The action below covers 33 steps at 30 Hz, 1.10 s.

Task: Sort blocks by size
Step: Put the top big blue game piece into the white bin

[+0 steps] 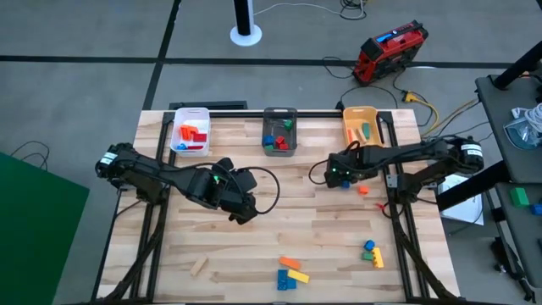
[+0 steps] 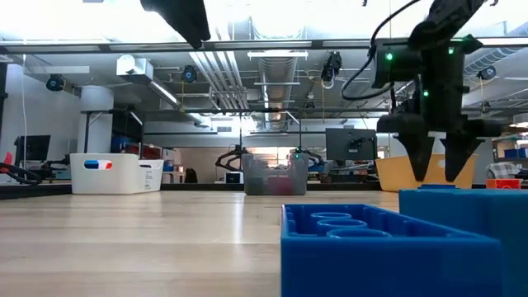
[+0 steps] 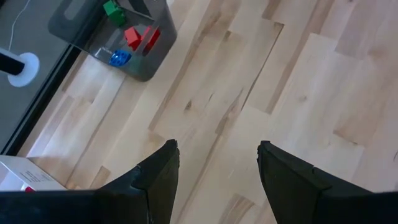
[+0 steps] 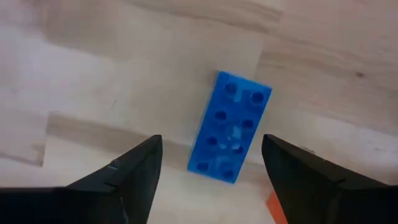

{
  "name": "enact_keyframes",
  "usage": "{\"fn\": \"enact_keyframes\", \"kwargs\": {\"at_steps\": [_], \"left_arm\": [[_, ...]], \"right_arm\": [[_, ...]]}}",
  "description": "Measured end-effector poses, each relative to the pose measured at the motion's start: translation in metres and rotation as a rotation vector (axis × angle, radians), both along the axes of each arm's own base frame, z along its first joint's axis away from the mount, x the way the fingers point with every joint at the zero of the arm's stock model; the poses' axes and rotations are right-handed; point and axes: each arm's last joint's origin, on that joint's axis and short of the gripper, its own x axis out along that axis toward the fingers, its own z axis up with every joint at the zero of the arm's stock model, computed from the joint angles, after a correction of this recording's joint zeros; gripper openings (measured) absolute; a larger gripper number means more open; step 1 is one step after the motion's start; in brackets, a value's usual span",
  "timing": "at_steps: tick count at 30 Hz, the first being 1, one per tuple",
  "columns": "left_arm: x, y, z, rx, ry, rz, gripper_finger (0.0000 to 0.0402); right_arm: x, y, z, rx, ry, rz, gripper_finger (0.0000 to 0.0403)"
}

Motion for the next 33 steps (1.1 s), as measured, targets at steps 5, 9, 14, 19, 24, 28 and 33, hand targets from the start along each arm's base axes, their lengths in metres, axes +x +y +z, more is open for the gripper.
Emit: {"fn": "enact_keyframes", "kwargs": {"at_steps": [5,9,14,19,24,28,33], "left_arm": [[0.0,0.0,0.0,0.001,-0.001,0.001,0.0194],[0.0,0.0,0.0,0.008,-0.006,0.004,0.0194],[0.001,0.0,0.0,0.01,-0.01,0.005,0.0194],[0.002,0.0,0.001,0.006,-0.027,0.006,0.0194],[0.003,0.0,0.001,0.004,-0.038,0.007,0.0194],[0.003,0.0,0.001,0.004,-0.04,0.006,0.0194],[0.005,-0.001,0.002,0.012,-0.046,-0.023,0.0194]], "right_arm": [[-0.005,-0.005,-0.005,0.003,0.023,-0.007,0.0277],[-0.006,-0.005,-0.008,0.002,0.016,-0.001,0.0262],[-0.006,-0.004,-0.016,0.018,0.016,0.0,0.0235],[-0.002,-0.004,-0.031,0.038,0.051,0.035,0.0218],[0.002,-0.005,-0.038,0.047,0.078,0.069,0.0195],[0.003,-0.005,-0.033,0.039,0.05,0.083,0.0147],[0.007,-0.006,-0.021,0.023,-0.012,0.11,0.0133]]}}
